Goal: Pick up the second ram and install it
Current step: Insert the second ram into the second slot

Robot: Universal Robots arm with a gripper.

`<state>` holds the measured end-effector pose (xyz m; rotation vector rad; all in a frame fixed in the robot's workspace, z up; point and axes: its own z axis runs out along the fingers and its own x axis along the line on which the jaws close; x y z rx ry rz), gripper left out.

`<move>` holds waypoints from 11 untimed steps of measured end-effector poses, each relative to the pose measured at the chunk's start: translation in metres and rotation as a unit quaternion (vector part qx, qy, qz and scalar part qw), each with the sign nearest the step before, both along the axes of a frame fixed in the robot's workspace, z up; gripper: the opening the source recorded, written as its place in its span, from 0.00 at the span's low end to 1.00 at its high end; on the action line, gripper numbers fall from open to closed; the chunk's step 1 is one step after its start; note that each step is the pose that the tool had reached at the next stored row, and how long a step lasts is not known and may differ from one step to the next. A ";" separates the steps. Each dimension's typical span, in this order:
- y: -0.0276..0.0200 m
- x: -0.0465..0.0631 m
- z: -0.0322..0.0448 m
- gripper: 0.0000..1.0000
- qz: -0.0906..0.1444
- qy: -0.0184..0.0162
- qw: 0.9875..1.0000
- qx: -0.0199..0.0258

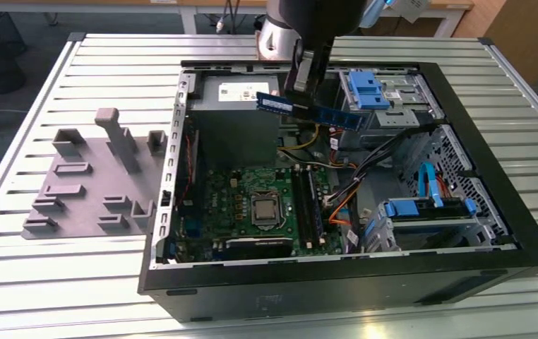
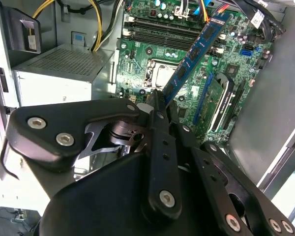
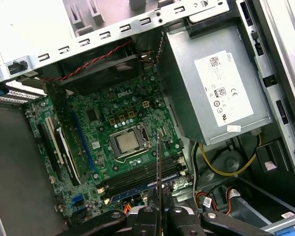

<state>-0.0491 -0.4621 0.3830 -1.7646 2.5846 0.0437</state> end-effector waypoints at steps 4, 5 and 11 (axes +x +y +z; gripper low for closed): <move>0.0000 0.000 0.0000 0.14 0.000 0.000 1.000 0.000; 0.0000 0.000 0.0000 0.14 -0.001 0.000 1.000 0.000; 0.0000 0.000 0.0000 0.14 -0.014 0.000 1.000 0.000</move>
